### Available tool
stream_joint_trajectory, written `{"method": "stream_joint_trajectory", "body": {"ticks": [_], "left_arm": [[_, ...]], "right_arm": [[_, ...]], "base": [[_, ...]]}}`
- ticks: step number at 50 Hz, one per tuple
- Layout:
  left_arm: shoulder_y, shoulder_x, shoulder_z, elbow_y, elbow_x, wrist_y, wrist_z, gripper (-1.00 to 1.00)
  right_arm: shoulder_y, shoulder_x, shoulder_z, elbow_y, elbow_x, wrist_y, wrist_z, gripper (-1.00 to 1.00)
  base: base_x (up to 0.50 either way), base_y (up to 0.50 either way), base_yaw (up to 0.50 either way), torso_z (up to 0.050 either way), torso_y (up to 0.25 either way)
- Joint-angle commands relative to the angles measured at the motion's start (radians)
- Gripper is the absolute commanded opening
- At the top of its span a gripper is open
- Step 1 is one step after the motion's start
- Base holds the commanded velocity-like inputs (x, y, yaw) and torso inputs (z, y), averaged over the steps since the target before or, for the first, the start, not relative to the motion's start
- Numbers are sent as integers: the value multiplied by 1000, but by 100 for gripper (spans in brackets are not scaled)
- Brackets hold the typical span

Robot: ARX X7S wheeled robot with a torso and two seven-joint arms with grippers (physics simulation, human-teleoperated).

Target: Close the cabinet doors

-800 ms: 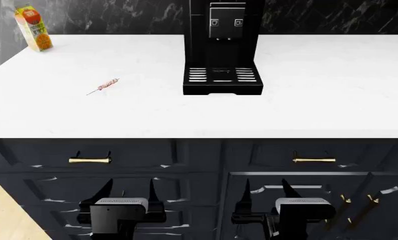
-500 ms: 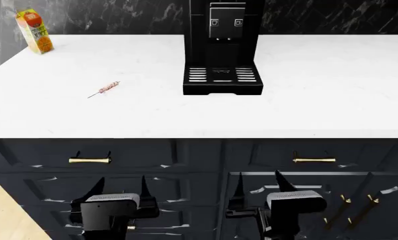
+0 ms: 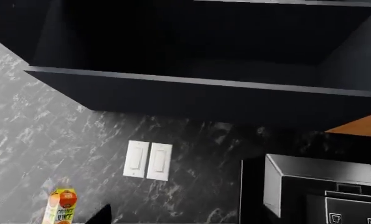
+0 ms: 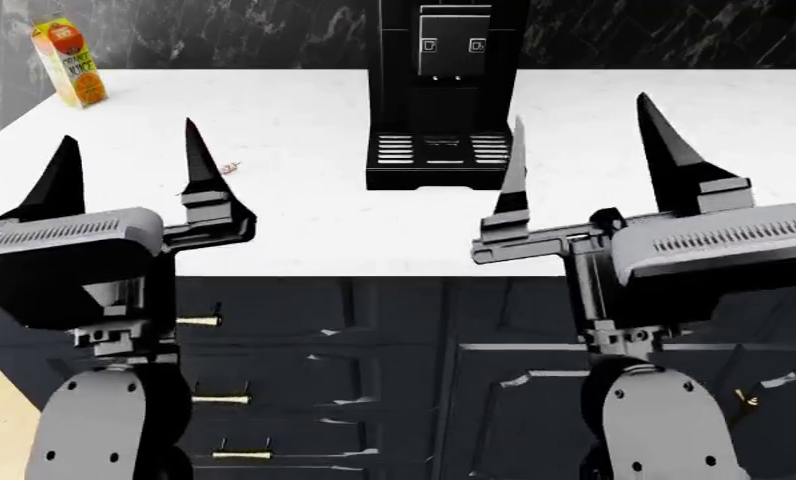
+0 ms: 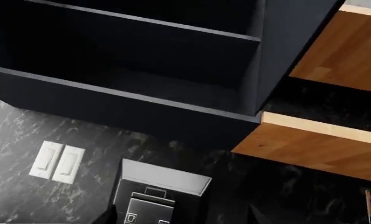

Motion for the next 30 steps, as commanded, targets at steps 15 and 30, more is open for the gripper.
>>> {"method": "stream_joint_trajectory", "body": {"ticks": [15,30], "left_arm": [[-173,-64,22,223,-27,80,3,100],[-169,-75,32,215,-47,75,-9,100]], "right_arm": [[188,29,81,-308,127,185,-21,100],[181,43,87,-323,152,198,-7,100]], "base": [[0,0,0,0,0],[0,-483,0,0,0]]}}
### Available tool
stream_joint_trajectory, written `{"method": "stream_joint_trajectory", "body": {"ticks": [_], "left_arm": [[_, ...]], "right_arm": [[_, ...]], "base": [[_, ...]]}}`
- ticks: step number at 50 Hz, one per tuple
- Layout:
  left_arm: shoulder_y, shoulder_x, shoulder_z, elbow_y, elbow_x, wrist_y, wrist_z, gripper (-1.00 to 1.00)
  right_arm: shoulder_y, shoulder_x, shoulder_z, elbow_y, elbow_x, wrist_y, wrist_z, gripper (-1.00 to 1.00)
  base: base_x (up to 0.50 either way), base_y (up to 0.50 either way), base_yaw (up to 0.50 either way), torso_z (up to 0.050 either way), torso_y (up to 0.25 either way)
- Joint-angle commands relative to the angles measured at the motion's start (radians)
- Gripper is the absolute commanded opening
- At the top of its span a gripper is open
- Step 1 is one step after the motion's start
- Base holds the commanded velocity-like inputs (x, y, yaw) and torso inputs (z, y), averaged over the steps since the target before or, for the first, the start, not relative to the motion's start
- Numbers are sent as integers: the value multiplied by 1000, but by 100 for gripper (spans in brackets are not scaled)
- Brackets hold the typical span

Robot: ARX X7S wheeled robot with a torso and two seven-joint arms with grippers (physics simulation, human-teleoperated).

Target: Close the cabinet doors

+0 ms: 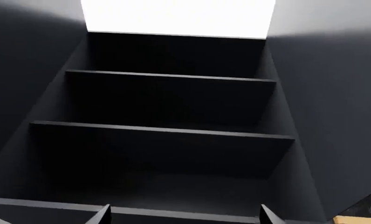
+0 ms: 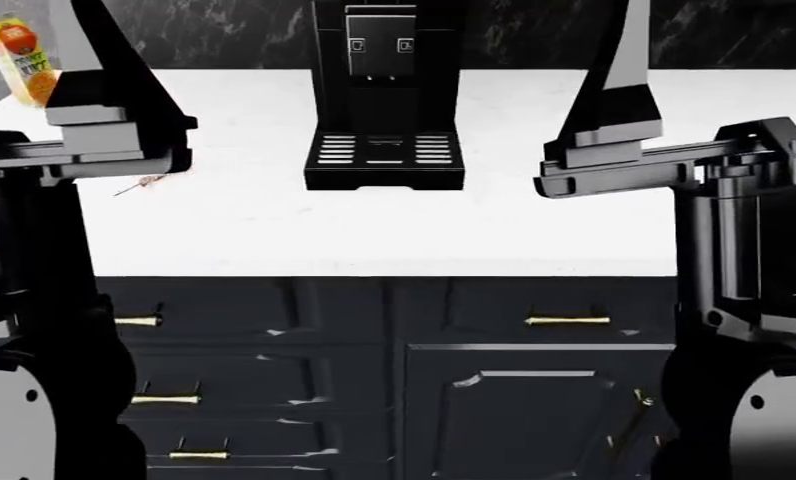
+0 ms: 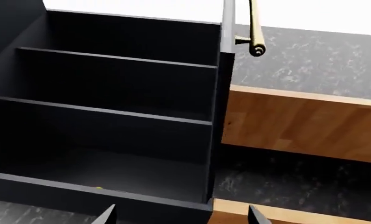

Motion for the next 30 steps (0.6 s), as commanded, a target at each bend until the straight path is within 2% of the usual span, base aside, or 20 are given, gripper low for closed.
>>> {"method": "stream_joint_trajectory", "body": {"ticks": [1,16,19,30], "left_arm": [[-6,-10,7,8,-20,1,-6,100],[-3,-26,28,-4,-3,16,-13,100],[10,-35,37,-4,-1,47,1,100],[21,-57,52,9,-19,57,21,100]], "right_arm": [[0,12,13,-30,32,13,4,100],[8,13,-21,25,5,-54,34,100],[0,14,-15,18,16,-74,35,100],[-7,34,-15,-9,26,-55,39,100]], "base": [[387,-188,0,0,0],[496,-5,0,0,0],[0,0,0,9,0],[0,0,0,50,0]]}}
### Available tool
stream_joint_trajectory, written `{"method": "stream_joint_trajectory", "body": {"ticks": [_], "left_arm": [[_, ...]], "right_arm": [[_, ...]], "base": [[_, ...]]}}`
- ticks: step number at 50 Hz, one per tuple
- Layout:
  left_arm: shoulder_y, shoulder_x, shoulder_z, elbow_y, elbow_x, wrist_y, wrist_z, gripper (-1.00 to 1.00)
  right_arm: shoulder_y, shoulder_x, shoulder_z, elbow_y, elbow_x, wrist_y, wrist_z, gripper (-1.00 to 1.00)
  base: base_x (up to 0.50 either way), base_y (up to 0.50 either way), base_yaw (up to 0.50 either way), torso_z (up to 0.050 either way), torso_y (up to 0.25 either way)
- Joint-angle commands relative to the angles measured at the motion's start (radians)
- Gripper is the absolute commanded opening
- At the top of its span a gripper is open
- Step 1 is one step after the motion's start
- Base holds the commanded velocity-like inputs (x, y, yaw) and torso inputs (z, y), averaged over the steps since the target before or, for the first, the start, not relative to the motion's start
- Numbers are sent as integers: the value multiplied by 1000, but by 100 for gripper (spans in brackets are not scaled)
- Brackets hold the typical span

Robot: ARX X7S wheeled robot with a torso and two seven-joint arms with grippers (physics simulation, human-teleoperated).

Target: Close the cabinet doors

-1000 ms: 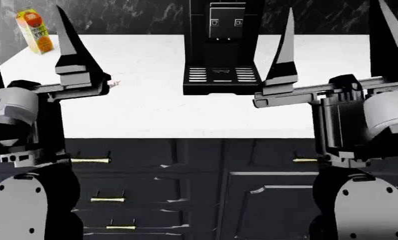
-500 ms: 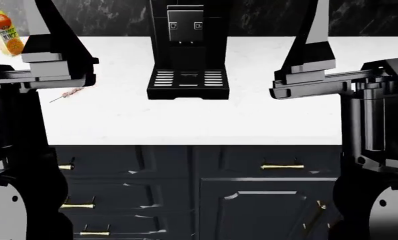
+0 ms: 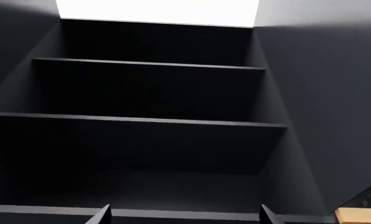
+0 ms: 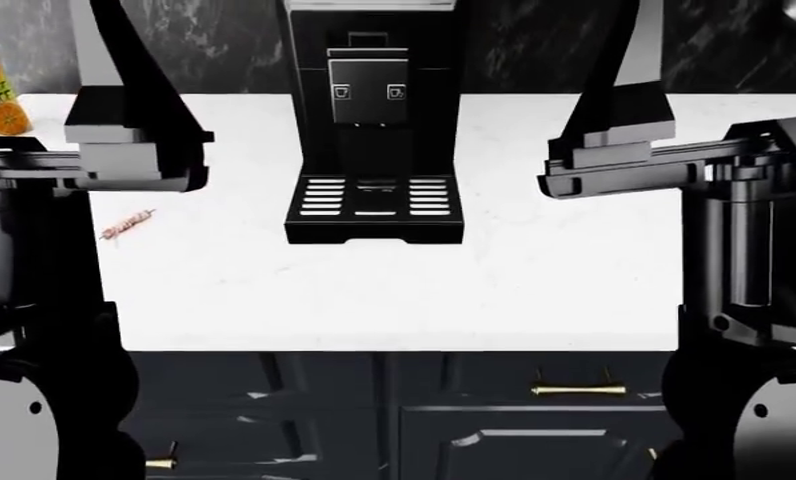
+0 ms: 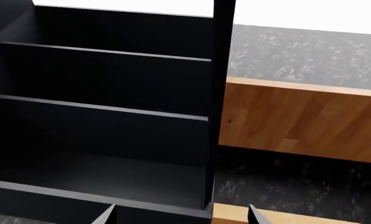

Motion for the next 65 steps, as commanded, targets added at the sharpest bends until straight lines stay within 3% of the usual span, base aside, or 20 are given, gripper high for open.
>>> {"method": "stream_joint_trajectory", "body": {"ticks": [1,21,51,56,61,65], "left_arm": [[9,-20,17,7,-5,18,13,100],[1,-8,2,-11,-39,17,-24,100],[-11,-20,-9,-5,-69,-18,-71,100],[-12,-24,-9,-8,-78,-23,-73,100],[-13,-23,-12,-15,-103,-36,-78,100],[-11,-28,-11,3,-106,-46,-83,100]], "right_arm": [[-7,15,-3,-14,9,-5,7,100],[-6,31,-14,2,31,28,14,100],[3,46,-23,-7,33,58,51,100],[62,67,55,-127,52,194,84,100],[101,63,318,-218,251,329,107,100],[134,69,425,-209,330,402,123,100]], "base": [[0,0,0,50,0],[4,0,0,50,0],[425,0,0,0,0],[0,0,0,0,0],[0,0,0,0,0],[0,0,0,0,0]]}}
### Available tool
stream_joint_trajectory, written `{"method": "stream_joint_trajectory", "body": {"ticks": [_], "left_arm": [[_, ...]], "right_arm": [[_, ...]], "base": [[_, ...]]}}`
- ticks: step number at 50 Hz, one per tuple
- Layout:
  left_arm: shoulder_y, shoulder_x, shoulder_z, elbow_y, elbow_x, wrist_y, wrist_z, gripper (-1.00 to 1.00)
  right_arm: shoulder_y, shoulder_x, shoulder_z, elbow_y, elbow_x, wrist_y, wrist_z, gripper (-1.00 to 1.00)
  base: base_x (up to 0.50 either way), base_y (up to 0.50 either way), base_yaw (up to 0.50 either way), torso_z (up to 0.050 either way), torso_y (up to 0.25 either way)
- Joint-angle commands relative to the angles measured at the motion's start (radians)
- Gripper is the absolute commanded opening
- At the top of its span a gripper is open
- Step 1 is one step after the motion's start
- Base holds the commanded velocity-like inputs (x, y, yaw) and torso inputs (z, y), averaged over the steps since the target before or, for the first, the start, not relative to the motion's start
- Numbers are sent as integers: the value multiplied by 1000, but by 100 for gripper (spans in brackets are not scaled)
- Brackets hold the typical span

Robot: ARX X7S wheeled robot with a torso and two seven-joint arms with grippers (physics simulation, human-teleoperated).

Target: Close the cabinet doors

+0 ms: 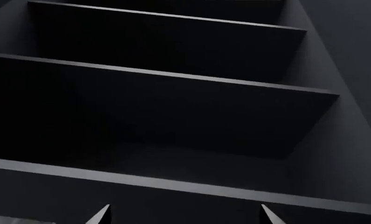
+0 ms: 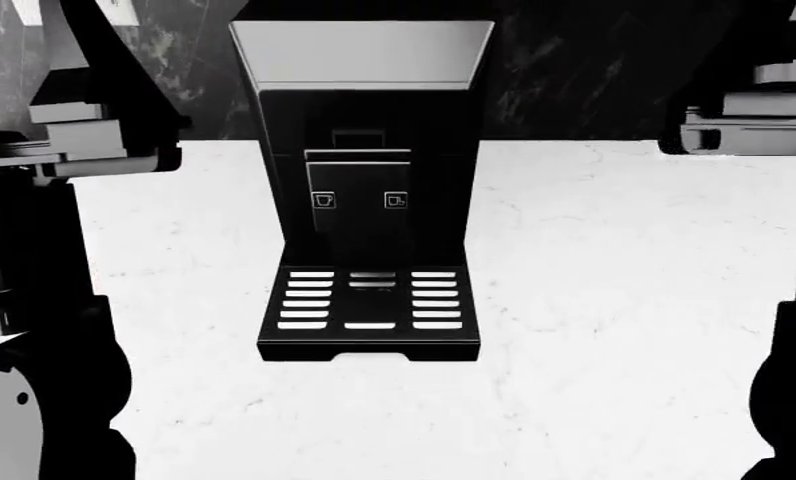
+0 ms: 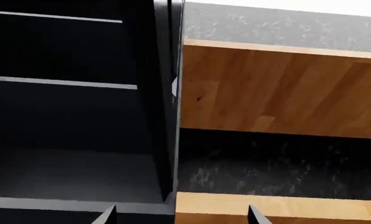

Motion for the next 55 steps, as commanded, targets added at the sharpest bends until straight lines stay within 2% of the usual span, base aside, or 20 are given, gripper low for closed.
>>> {"method": "stream_joint_trajectory", "body": {"ticks": [1,5,8,14,18,25,27,32,47,55], "left_arm": [[1,-7,0,10,-20,-19,-12,100],[5,-9,5,13,-20,-20,-15,100],[5,-11,6,10,-19,-18,-16,100],[5,-13,9,8,-19,-16,-19,100],[7,-15,12,9,-20,-14,-21,100],[6,-20,9,9,-32,-15,-24,100],[7,-21,10,14,-35,-18,-25,100],[9,-25,11,18,-38,-19,-28,100],[14,-35,14,26,-48,-20,-34,100],[17,-37,22,24,-44,-15,-37,100]], "right_arm": [[65,1,311,-79,204,185,48,100],[76,-29,415,-61,271,202,75,100],[114,4,460,-61,295,233,96,100],[205,64,448,-68,302,294,134,100],[336,131,367,-32,303,353,152,100],[568,249,77,124,188,381,140,100],[643,248,-5,193,130,387,178,100],[768,233,-117,309,103,328,142,100],[905,182,-273,461,88,234,58,100],[920,187,-311,513,76,203,29,100]], "base": [[0,0,0,0,0],[0,0,0,0,0],[0,0,0,0,0],[0,0,0,0,0],[0,0,0,0,0],[0,0,0,0,0],[0,0,0,0,0],[0,0,0,0,0],[2,2,4,6,3],[0,0,0,1,1]]}}
